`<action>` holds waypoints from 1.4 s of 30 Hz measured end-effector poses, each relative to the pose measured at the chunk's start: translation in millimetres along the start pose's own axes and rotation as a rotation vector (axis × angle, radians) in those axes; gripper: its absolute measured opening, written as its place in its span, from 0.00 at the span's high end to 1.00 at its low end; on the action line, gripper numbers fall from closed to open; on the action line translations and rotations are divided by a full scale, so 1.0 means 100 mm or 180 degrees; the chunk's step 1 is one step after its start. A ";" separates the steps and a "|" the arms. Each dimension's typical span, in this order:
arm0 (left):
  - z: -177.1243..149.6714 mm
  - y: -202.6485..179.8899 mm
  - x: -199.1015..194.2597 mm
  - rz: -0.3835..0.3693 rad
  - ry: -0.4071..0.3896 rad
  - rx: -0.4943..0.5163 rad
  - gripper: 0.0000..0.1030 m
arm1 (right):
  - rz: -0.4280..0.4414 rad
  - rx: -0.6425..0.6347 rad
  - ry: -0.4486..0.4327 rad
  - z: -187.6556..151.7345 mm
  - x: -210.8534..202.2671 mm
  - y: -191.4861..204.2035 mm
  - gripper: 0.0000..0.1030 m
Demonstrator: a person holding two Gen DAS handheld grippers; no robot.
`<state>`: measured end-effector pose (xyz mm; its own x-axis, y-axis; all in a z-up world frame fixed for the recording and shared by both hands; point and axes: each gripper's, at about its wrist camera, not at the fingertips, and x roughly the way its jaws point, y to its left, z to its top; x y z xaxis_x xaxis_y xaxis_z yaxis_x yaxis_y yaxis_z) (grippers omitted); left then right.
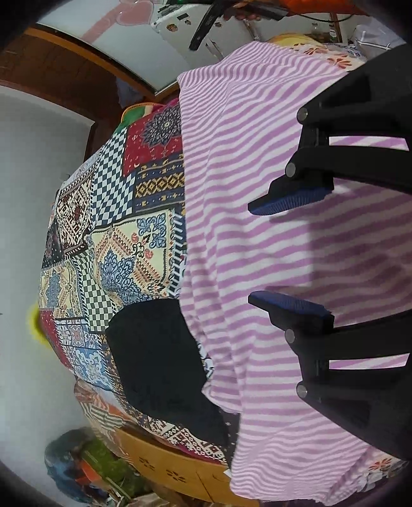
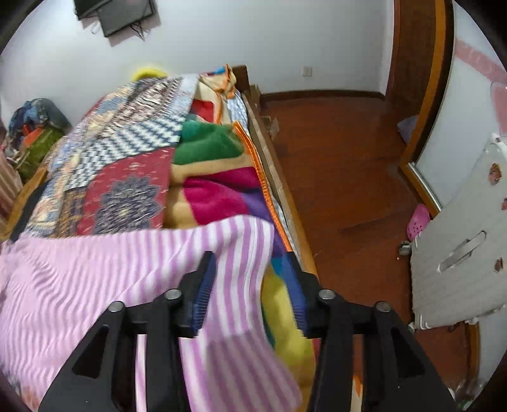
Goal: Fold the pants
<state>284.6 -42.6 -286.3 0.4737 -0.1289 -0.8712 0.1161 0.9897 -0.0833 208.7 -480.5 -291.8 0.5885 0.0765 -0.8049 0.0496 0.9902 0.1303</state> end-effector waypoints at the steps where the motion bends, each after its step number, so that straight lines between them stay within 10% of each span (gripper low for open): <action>1: -0.03 -0.01 -0.02 -0.0016 0.0000 -0.0008 0.50 | 0.0016 -0.0002 -0.0012 -0.04 -0.07 0.00 0.55; 24: -0.64 -0.45 -0.09 -0.0062 0.0110 0.0157 0.44 | 0.0532 0.0907 0.0307 -0.92 0.11 -0.04 0.54; 28: -0.63 -0.44 -0.09 -0.0066 0.0120 0.0139 0.44 | 0.0580 0.1011 0.0134 -0.91 0.05 -0.07 0.91; 42: -0.66 -0.37 -0.21 -0.0032 0.0051 0.0123 0.44 | 0.0189 0.0752 0.0112 -1.04 -0.14 -0.11 0.95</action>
<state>212.1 -72.4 -296.7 0.4583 -0.1375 -0.8781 0.1546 0.9852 -0.0736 116.1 -480.0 -342.5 0.5676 0.1419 -0.8110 0.2055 0.9294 0.3065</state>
